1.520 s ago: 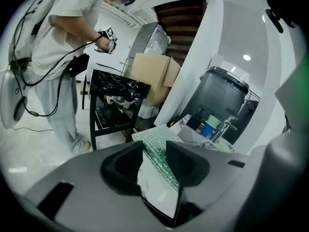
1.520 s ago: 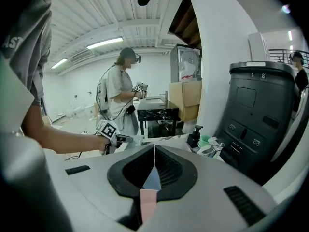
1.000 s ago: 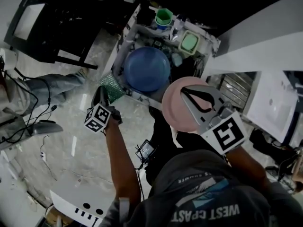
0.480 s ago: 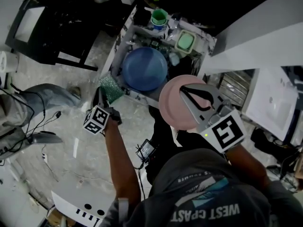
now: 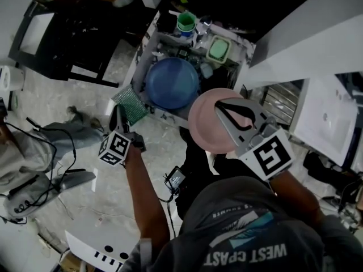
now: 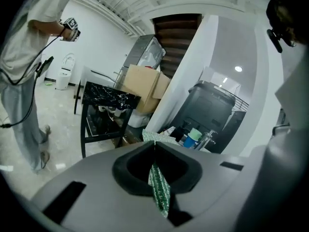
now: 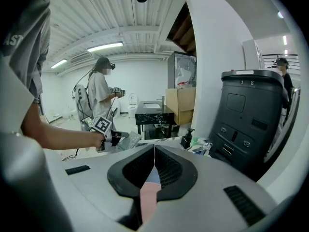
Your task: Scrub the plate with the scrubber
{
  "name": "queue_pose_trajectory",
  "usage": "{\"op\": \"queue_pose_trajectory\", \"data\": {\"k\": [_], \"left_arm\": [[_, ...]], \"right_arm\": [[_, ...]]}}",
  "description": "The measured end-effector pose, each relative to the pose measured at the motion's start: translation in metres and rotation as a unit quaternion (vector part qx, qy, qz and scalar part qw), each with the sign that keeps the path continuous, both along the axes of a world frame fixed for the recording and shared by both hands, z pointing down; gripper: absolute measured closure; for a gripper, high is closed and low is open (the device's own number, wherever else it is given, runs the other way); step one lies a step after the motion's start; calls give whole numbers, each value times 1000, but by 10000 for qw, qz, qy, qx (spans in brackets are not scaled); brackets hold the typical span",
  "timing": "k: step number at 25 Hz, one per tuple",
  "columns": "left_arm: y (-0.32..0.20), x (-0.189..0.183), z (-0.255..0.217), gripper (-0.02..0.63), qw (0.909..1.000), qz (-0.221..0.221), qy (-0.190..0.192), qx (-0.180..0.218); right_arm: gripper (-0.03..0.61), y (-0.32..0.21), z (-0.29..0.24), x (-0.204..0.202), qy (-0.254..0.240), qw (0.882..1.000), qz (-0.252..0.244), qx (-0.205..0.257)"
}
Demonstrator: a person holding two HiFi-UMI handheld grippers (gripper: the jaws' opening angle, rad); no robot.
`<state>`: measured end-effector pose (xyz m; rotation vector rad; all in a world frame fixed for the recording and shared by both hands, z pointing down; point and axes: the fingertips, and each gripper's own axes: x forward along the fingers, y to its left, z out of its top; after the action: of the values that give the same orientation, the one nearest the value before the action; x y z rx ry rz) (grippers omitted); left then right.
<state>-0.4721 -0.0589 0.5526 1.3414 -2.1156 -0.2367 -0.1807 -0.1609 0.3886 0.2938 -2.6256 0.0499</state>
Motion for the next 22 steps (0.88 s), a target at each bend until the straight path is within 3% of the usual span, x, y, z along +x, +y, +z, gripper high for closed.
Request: {"op": "queue_pose_trajectory", "data": {"k": [13, 22], "left_arm": [[-57, 86, -68, 603, 9925, 1098, -224, 483], [-93, 180, -50, 603, 9791, 2012, -68, 289]], "right_arm": [[548, -27, -15, 61, -173, 9972, 721, 138], [548, -32, -18, 122, -256, 9920, 1218, 214]]}}
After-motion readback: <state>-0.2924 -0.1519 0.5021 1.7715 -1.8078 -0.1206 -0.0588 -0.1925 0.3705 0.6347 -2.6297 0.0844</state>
